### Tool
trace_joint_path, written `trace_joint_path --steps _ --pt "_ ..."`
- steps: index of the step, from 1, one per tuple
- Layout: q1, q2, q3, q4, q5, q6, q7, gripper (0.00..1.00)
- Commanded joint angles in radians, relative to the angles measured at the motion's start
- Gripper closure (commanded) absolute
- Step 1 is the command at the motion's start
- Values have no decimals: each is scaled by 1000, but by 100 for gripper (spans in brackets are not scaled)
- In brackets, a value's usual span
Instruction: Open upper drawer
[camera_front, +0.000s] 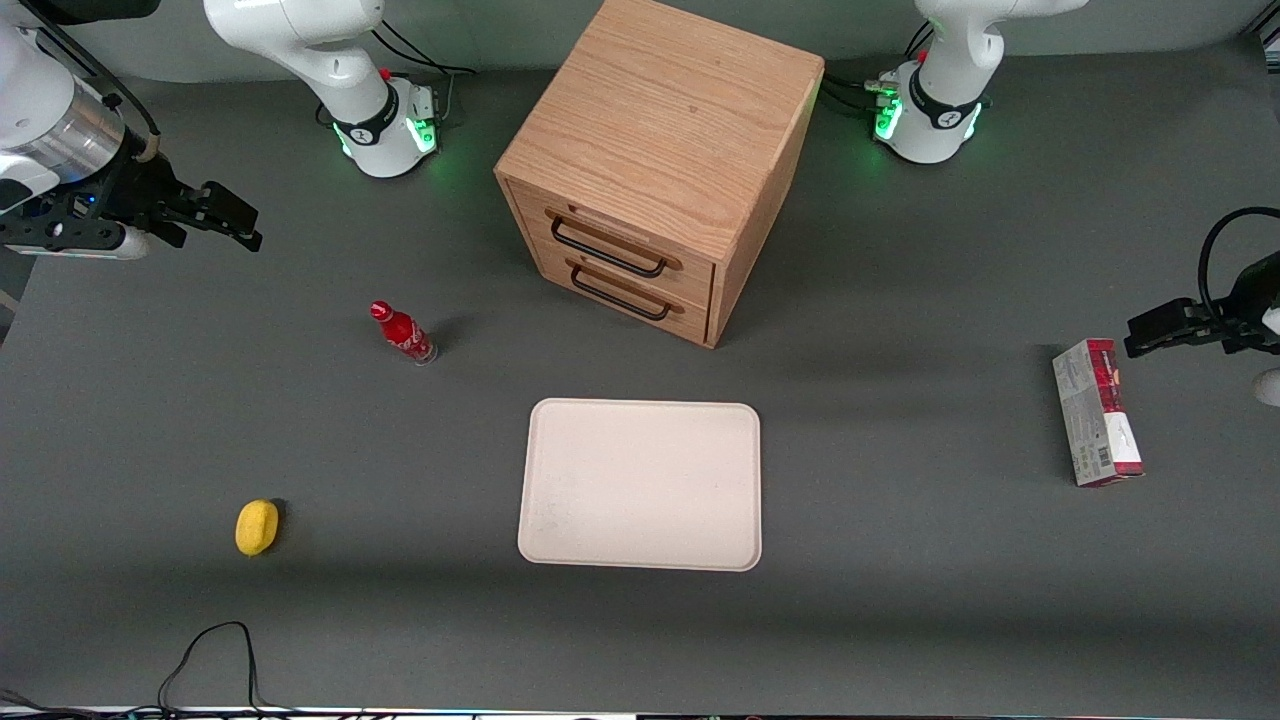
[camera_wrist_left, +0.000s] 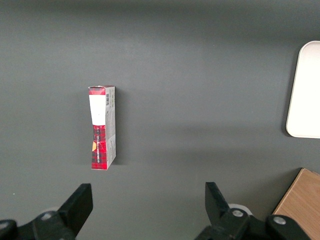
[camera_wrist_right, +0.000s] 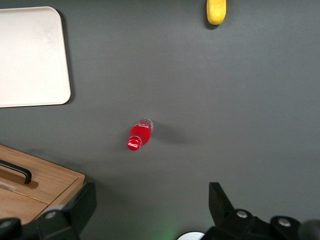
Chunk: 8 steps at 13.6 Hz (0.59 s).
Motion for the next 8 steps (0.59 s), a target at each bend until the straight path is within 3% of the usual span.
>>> trace_joint_path --steps 1,4,8 --pt "7 16 -2 39 -20 -30 -11 0" --pt "7 43 4 72 -3 -30 -5 0" --pt "7 181 207 253 72 -71 3 0"
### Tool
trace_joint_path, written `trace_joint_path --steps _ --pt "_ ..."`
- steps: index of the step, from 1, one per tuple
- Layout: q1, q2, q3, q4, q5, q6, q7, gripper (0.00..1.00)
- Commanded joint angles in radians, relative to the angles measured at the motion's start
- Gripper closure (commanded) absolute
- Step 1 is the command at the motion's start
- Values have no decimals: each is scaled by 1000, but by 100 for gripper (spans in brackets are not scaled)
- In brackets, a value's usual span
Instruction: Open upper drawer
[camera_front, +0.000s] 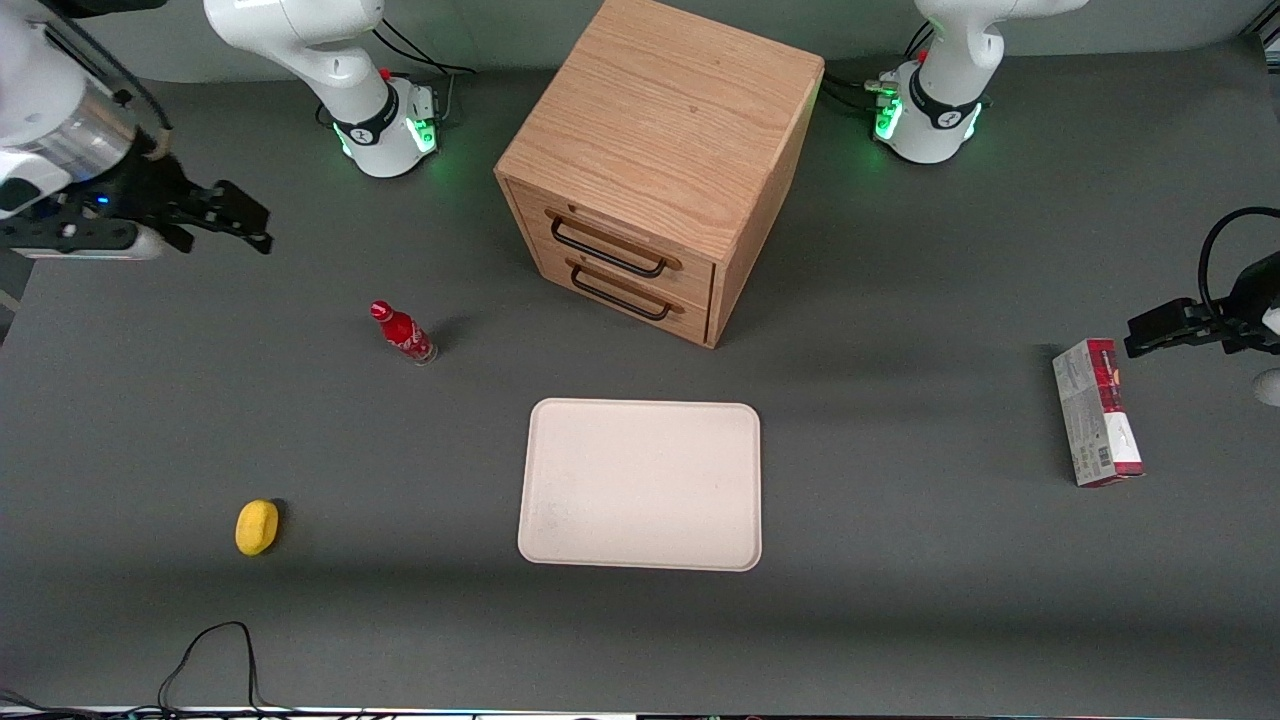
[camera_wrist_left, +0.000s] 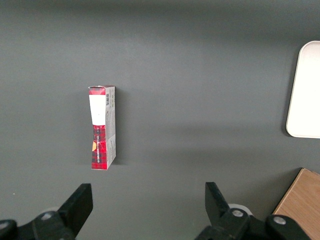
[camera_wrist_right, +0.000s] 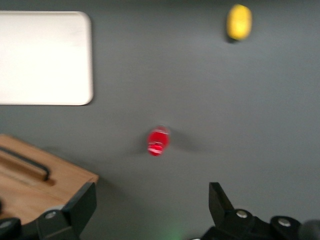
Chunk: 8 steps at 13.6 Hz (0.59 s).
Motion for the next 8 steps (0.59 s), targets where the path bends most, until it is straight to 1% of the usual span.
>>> trace_joint_path --steps 1,2,5,6,8 --pt "2 144 168 188 31 -73 -8 0" --pt "2 198 234 228 32 -71 -23 0" --pt "2 373 435 430 23 -79 -115 0" --pt "2 411 468 469 28 -103 -160 0" --pt "4 452 520 474 49 -110 -288 0"
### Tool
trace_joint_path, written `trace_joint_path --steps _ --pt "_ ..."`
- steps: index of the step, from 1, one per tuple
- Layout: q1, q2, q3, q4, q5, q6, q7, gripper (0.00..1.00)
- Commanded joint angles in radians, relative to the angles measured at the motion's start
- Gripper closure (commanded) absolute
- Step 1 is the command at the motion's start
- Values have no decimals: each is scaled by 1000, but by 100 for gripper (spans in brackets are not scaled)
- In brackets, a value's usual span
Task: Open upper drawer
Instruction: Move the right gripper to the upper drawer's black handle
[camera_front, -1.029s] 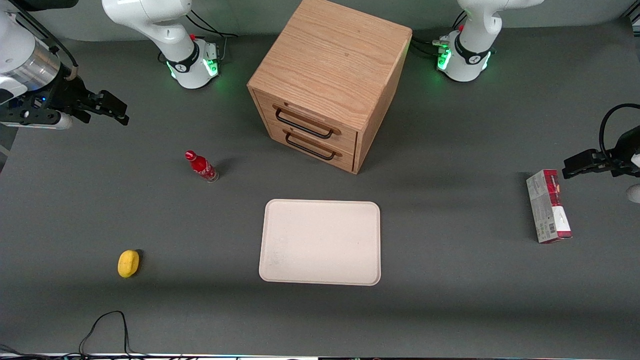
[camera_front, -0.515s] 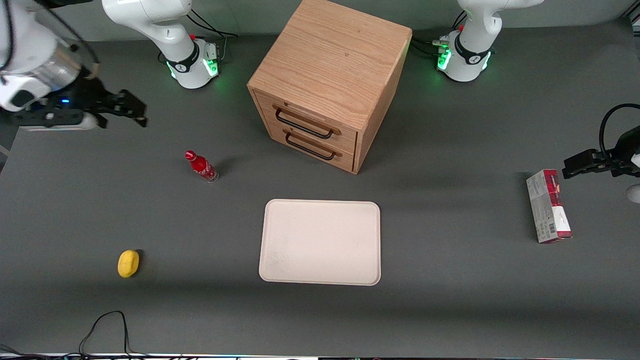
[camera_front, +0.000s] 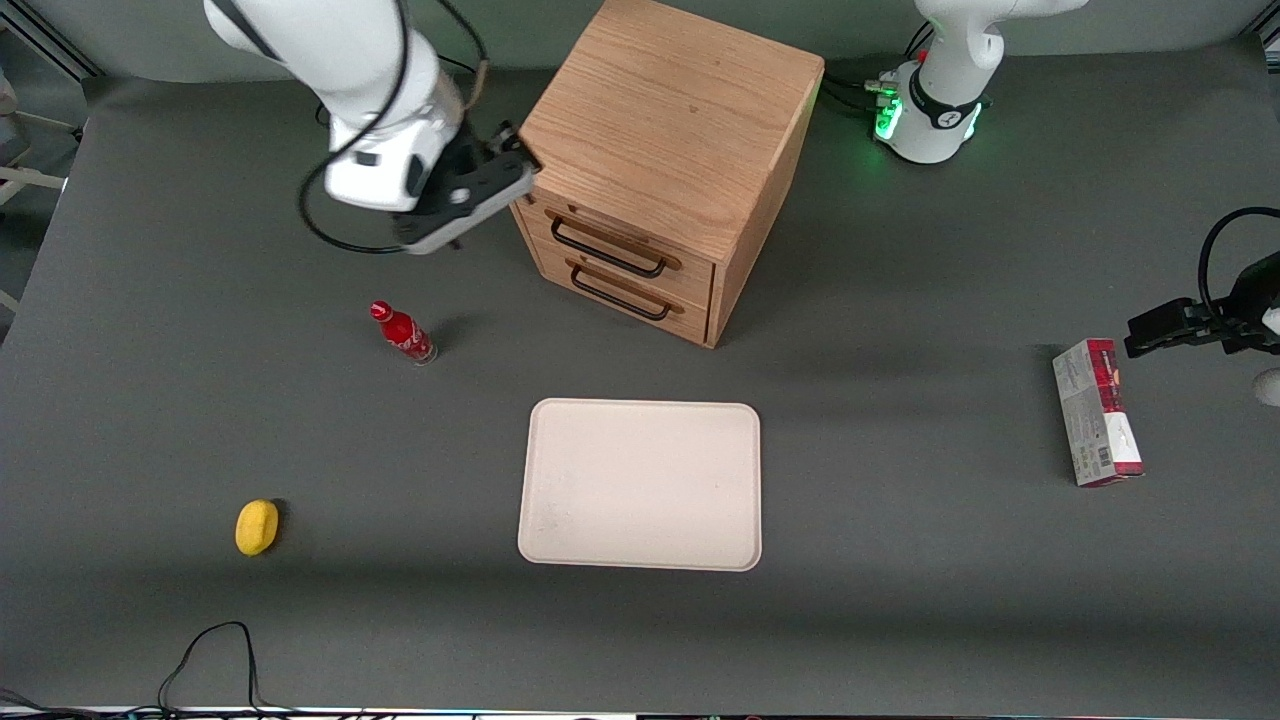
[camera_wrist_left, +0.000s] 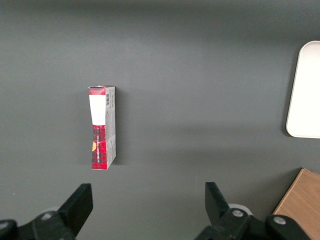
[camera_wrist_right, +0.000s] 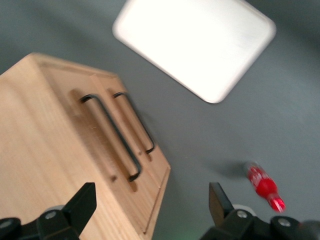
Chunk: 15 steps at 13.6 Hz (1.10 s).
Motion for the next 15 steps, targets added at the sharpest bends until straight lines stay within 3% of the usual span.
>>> trace_joint_path --steps 1,4,8,15 --pt "-8 86 48 76 44 -49 -173 0" --pt "-5 118 55 1 58 -9 -241 0" --pt "-5 128 60 -195 110 204 -272 0" --pt "-3 148 58 -291 85 301 -330 0"
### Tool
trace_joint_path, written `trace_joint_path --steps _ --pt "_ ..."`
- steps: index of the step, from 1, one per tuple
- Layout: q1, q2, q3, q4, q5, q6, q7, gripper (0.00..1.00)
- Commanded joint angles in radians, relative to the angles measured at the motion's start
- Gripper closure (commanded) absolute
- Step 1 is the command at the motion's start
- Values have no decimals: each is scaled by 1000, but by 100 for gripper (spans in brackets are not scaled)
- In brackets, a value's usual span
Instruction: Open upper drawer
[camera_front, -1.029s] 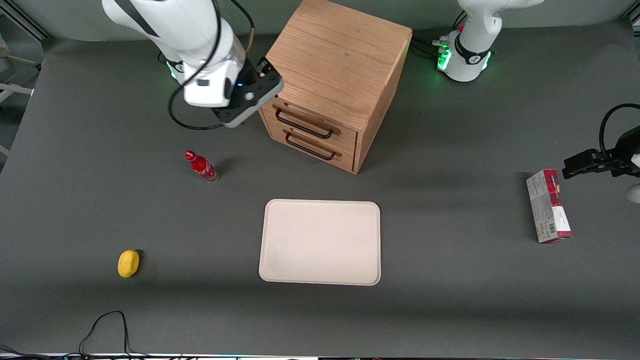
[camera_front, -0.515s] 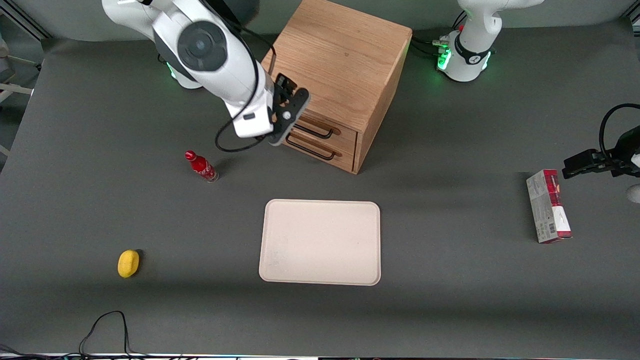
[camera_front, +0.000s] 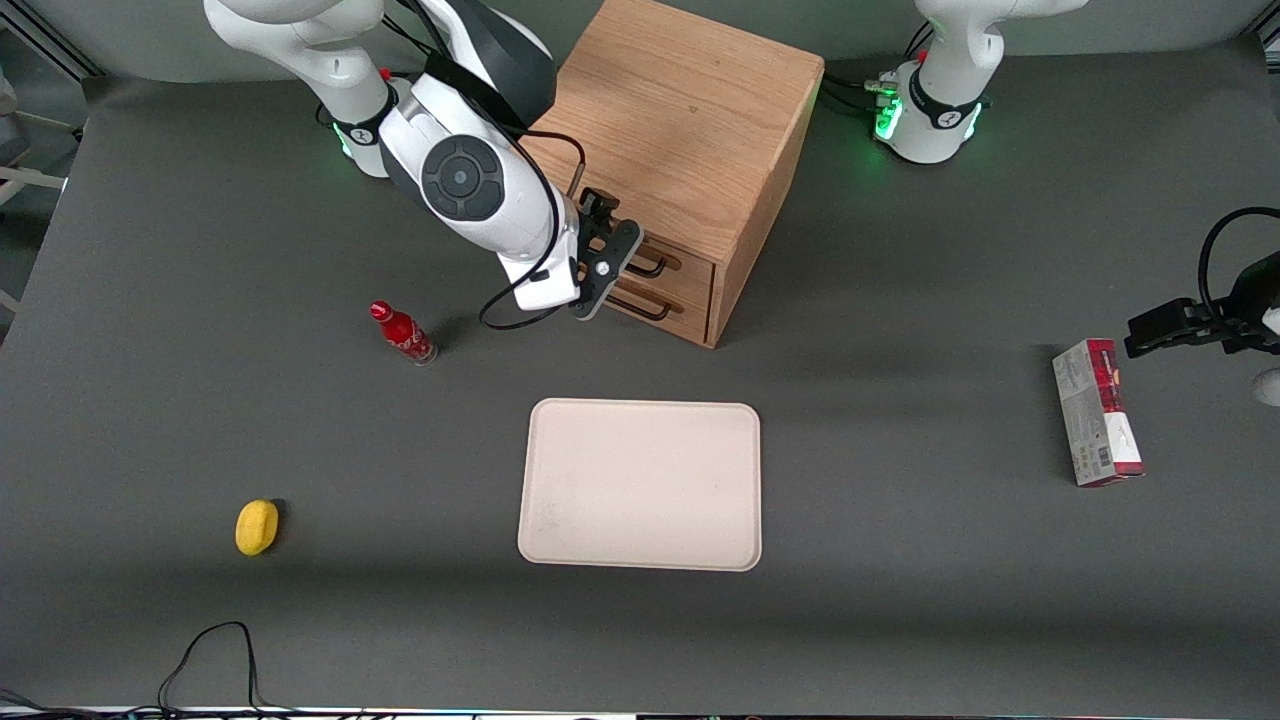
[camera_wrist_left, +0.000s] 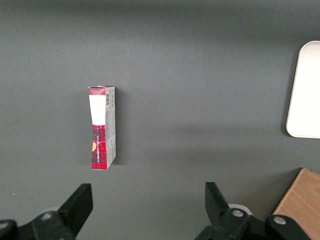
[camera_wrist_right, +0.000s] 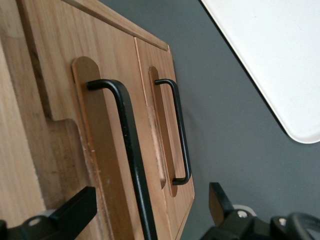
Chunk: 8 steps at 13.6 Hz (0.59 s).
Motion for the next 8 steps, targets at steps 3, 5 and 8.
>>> trace_joint_path --steps 3,5,8 --pt "-3 13 -2 -28 -21 24 -54 0" --pt "-6 16 -8 -22 -21 19 -82 0" --pt "-8 22 -16 -19 -21 20 -96 0"
